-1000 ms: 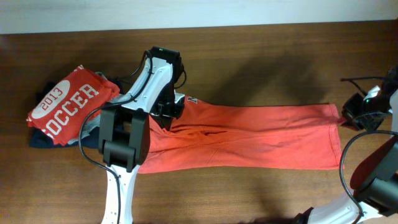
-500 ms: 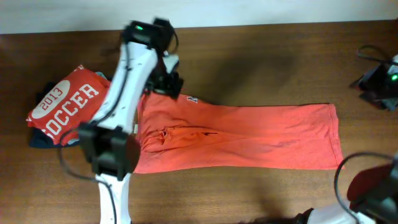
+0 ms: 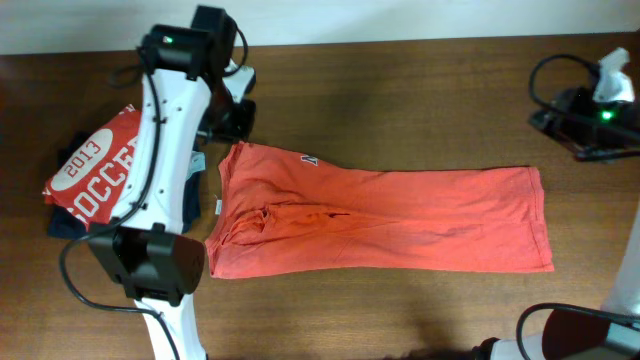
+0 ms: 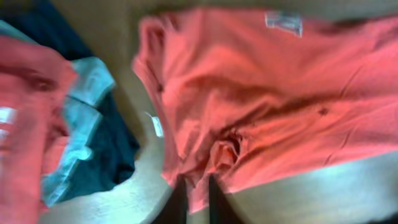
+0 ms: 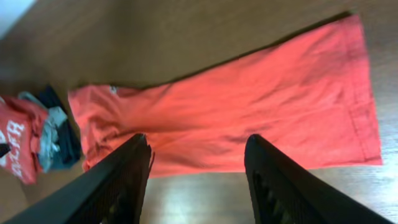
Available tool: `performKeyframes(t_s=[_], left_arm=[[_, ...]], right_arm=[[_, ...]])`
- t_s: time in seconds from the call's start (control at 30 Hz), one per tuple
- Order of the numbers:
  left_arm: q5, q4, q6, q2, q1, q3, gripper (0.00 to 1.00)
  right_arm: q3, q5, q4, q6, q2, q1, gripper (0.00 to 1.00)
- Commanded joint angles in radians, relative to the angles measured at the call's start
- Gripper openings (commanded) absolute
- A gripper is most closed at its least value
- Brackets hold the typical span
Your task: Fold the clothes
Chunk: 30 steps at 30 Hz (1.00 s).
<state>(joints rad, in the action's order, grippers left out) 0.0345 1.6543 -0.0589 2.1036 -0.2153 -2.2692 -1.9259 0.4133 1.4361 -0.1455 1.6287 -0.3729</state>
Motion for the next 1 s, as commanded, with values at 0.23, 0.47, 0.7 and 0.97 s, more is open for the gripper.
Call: performKeyframes(t_s=[0.23,0.47,0.7,0.97], left_arm=[[0.040,-0.227,0.034,0.014,-0.098,0.522,0.01],[0.003,-0.434,0.033,0.014,-0.140,0.720,0.01],[0.223,-0.320,0.032,-0.019,-0.207,0.745,0.01],[-0.057,-0.295,0.177,-0.199,-0.314,0.745,0.01]], right_arm=[[0.008,-0.085,0.001,0.026,0.023,0.045,0.52],[0.008,-0.085,0.001,0.026,0.024,0.046,0.52],[0.008,-0.085,0.000,0.026,0.024,0.046,0.52],[0.008,-0.085,0.001,0.026,0.024,0.046,0.52]])
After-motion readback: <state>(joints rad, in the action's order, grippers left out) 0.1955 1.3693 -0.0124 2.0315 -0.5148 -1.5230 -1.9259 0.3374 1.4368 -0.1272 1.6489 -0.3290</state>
